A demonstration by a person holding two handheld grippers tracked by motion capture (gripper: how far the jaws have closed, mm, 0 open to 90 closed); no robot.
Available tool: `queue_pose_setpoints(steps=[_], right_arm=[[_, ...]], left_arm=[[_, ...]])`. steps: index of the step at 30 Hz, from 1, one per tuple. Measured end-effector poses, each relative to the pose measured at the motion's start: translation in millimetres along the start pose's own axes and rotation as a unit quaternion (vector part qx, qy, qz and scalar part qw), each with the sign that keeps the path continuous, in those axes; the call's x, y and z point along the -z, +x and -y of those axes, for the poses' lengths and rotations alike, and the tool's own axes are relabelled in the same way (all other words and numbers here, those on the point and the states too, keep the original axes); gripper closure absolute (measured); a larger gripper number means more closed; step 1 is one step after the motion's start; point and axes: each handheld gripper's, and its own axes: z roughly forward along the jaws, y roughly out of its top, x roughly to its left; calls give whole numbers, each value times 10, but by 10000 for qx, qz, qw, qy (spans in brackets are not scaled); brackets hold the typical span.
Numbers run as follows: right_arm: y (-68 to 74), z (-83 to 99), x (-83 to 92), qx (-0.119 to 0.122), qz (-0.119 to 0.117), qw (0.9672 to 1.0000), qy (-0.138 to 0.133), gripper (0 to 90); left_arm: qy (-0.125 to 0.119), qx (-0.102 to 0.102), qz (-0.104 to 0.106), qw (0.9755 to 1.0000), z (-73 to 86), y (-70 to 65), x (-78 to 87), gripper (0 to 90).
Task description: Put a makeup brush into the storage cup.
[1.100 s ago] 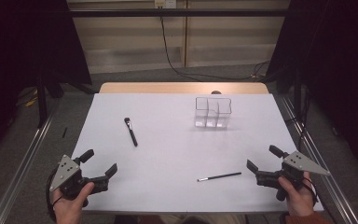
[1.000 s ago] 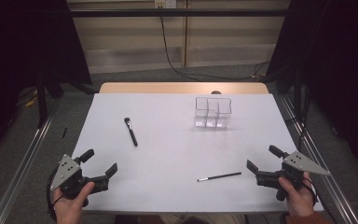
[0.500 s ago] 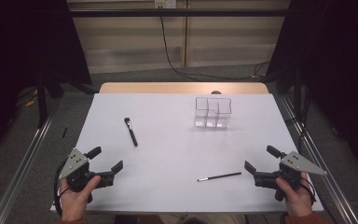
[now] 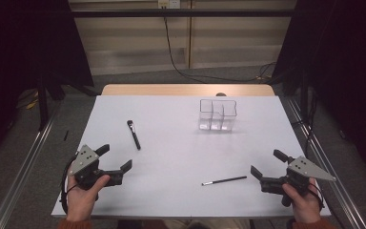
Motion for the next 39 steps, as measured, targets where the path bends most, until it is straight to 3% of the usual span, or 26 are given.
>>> queue_pose_setpoints(steps=[6, 10, 19, 23, 27, 29, 32, 36, 39], right_arm=[[-4, 10, 7, -31, 27, 10000, 29, 0], [-4, 9, 19, -14, 18, 10000, 3, 0], [31, -8, 17, 42, -41, 10000, -11, 0], [52, -10, 2, 121, -108, 9999, 17, 0], [53, -17, 3, 120, -120, 9999, -14, 0], [54, -20, -8, 117, -133, 9998, -16, 0], [51, -23, -31, 123, -162, 9998, 0, 0], [51, -23, -44, 107, -180, 9998, -7, 0], [46, -24, -33, 127, -177, 9998, -7, 0]], left_arm=[[14, -199, -15, 9998, -86, 30, -125, 29], [82, -52, -9, 10000, -139, 58, -237, 24], [134, -214, -29, 9997, -286, 154, -474, 29], [349, 14, 88, 9993, -327, 197, -537, 44], [429, -165, -16, 9989, -399, 249, -628, 45], [457, -143, -29, 9988, -433, 294, -687, 44], [566, -215, -222, 9979, -465, 370, -766, 45], [477, -115, -323, 9983, -476, 458, -831, 45], [585, -57, -493, 9971, -461, 546, -881, 47]])
